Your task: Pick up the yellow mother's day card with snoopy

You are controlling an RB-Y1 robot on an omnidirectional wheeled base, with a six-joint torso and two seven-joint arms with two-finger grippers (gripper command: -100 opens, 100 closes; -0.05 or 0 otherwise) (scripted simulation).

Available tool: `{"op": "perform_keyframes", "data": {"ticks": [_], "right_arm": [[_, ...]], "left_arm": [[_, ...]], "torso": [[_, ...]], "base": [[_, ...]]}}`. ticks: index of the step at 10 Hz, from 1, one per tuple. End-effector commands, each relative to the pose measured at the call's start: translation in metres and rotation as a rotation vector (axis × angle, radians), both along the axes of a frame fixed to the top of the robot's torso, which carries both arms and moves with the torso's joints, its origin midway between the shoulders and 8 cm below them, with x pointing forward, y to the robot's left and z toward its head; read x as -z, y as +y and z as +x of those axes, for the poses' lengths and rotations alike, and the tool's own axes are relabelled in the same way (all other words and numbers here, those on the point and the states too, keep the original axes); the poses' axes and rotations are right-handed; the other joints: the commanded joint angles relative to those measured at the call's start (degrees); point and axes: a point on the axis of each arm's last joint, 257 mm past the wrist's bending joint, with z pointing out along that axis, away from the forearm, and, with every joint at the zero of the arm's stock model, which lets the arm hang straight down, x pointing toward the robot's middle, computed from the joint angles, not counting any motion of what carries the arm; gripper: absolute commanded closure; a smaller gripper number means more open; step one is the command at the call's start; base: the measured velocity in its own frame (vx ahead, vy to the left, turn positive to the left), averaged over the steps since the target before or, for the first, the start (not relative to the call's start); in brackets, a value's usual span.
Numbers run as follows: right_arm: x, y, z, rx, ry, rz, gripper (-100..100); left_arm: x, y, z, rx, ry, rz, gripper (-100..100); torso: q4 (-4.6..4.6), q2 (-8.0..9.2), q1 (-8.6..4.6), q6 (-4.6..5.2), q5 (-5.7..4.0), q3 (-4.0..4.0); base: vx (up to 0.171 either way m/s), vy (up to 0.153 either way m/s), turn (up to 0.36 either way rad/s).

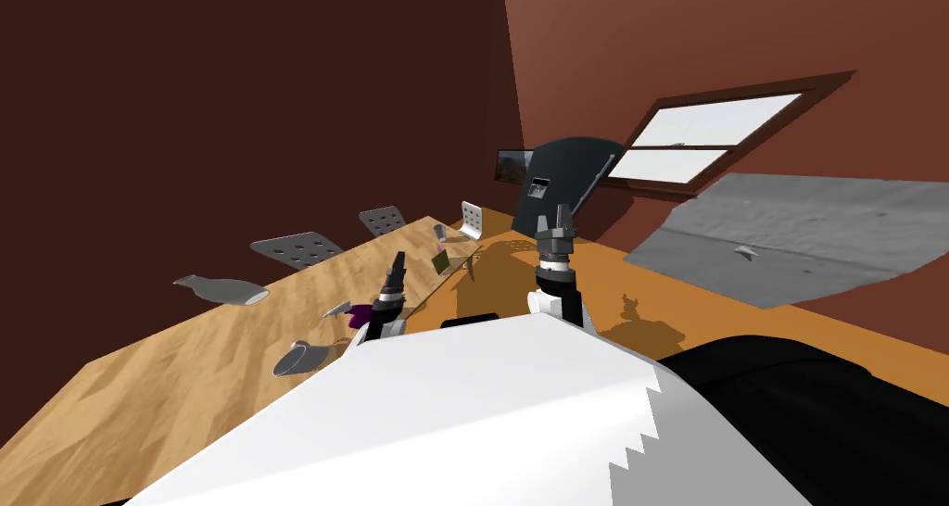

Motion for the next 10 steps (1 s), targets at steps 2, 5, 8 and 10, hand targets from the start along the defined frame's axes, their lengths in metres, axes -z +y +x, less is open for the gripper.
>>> {"op": "perform_keyframes", "data": {"ticks": [2, 5, 8, 10], "right_arm": [[0.0, 0.0, 0.0, 0.0, 0.0, 0.0, 0], [0.0, 0.0, 0.0, 0.0, 0.0, 0.0, 0], [0.0, 0.0, 0.0, 0.0, 0.0, 0.0, 0], [0.0, 0.0, 0.0, 0.0, 0.0, 0.0, 0]], "left_arm": [[0.026, 0.003, 0.004, -0.022, 0.034, 0.078, -100], [0.055, 0.008, 0.005, -0.04, 0.084, 0.13, -100], [0.086, 0.013, 0.005, -0.064, 0.119, 0.232, -100], [0.101, 0.016, 0.005, -0.076, 0.136, 0.283, -100]], "torso": [[-0.01, -0.02, -0.03, -0.02, -0.01, -0.01], [-0.01, -0.03, -0.03, 0.0, -0.01, -0.02], [-0.01, -0.04, 0.0, -0.04, 0.0, -0.02], [-0.01, -0.06, -0.02, -0.04, -0.01, -0.03]], "base": [[-0.014, 0.03, -0.151], [-0.015, 0.033, -0.141], [-0.015, 0.038, -0.166], [-0.01, 0.038, -0.167]]}}
